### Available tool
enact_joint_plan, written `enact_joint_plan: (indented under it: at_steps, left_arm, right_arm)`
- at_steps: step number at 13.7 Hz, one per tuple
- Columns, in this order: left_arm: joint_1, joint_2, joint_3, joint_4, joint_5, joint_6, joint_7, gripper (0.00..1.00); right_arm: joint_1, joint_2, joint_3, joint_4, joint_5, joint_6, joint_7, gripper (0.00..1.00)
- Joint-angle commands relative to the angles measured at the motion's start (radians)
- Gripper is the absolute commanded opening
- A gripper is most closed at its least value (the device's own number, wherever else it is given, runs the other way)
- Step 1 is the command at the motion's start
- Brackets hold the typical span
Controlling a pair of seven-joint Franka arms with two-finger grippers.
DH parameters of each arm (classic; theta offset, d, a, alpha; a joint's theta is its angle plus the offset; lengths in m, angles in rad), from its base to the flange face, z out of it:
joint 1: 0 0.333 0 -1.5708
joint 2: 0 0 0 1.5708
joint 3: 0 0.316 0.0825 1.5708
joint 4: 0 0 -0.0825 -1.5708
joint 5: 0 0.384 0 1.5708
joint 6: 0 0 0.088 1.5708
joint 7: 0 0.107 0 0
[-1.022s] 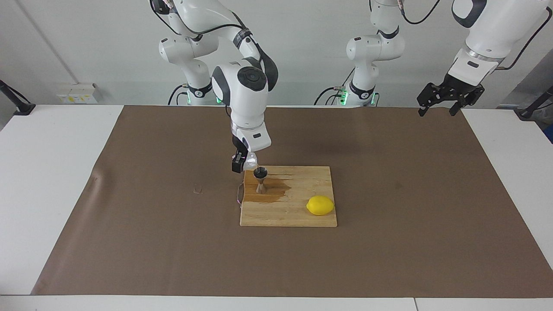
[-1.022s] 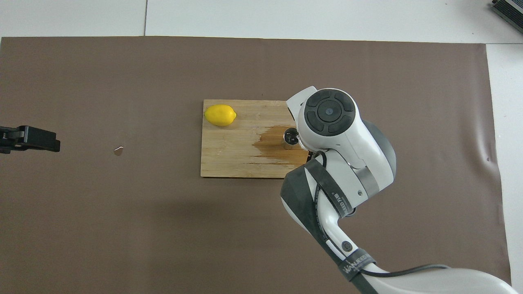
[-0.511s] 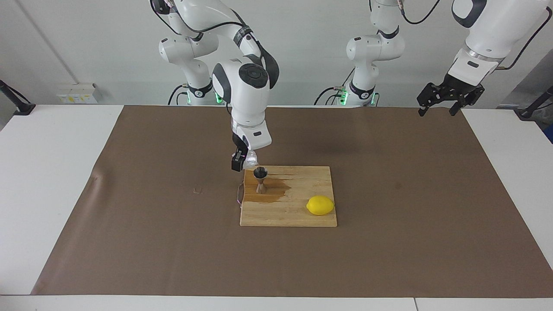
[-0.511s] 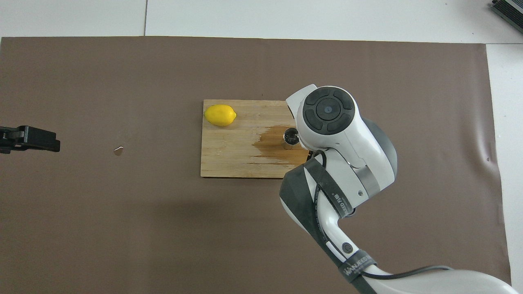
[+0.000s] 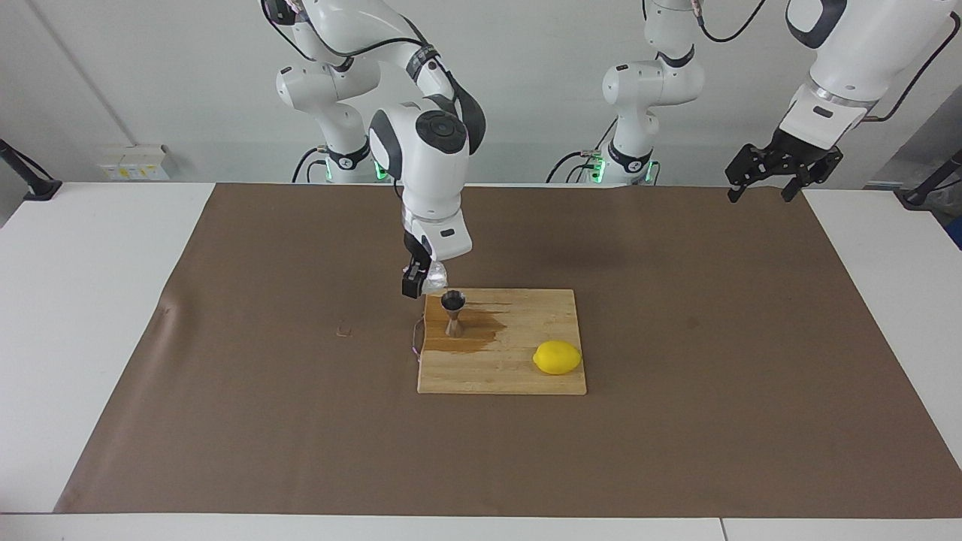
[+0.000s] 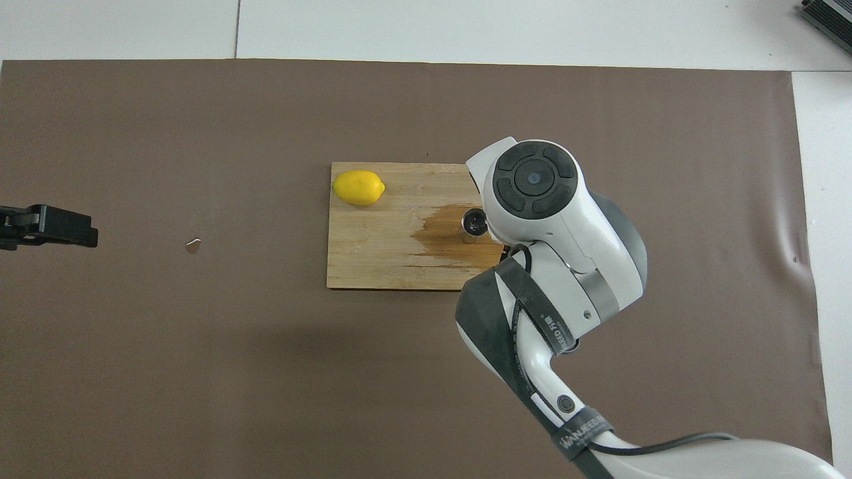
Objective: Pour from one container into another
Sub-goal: 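Tilt the white cup with the right gripper to pour into the metal cup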
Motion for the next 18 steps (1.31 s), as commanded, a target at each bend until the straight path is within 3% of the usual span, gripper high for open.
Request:
enact_joint_plan:
  at_steps: [1,18]
  left_arm:
    - [0.014,-0.018,-0.007,-0.018,0.002,-0.008,0.013,1.0]
    - [0.014,-0.016,-0.007,-0.018,0.002,-0.008,0.015,1.0]
  right_arm:
    - [0.002,0.006,0.003,0.024,-0.032,-0.026,0.031,0.33]
    - [-0.021,-0.005,0.009,0.001,0.029,0.06,0.089,0.34]
